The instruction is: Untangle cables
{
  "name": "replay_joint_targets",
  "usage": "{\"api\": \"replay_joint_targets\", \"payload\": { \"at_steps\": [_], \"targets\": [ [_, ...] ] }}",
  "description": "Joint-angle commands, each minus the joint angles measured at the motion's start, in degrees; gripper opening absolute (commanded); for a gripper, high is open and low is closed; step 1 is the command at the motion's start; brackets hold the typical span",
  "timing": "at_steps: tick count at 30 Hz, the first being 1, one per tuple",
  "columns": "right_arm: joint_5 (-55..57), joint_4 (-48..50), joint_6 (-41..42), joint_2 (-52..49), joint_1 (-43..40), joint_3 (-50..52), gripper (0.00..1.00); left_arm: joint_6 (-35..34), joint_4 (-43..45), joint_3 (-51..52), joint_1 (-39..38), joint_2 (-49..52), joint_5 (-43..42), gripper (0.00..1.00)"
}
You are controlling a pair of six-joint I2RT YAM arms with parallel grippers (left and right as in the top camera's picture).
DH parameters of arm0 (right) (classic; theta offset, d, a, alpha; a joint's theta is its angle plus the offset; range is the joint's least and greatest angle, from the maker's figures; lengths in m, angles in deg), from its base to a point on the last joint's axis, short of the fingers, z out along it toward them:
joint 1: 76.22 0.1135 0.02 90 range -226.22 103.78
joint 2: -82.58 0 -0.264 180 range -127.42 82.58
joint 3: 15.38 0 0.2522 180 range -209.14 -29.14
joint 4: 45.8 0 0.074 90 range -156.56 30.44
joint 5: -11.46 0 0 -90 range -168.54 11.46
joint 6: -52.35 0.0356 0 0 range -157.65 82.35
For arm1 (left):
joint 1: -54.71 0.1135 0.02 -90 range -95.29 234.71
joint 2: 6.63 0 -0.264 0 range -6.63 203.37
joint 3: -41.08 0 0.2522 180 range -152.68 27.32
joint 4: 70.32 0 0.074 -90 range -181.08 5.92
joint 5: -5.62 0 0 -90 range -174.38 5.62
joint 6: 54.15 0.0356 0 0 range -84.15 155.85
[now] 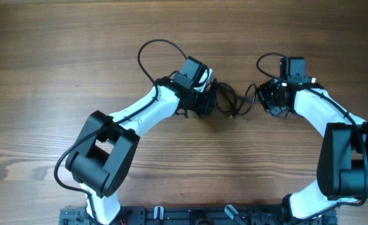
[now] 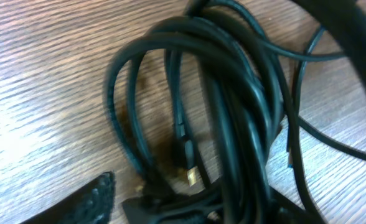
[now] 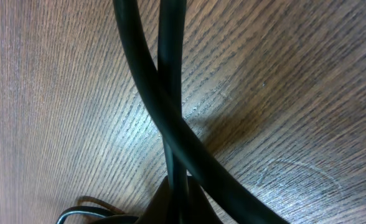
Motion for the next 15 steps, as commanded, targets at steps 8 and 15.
{"api": "replay_joint_targets", "payload": {
  "at_steps": [8, 15],
  "targets": [
    [6.38, -2.05, -4.87, -1.38, -3.43, -0.42, 0.04, -0.48, -6.03, 0.39, 5.6, 0.66, 11.78, 0.04],
    [4.72, -6.82, -7.76, -1.38, -13.16, -0.42, 0.04, -0.48, -10.14, 0.39, 16.02, 0.66, 14.53, 0.04]
  ]
}}
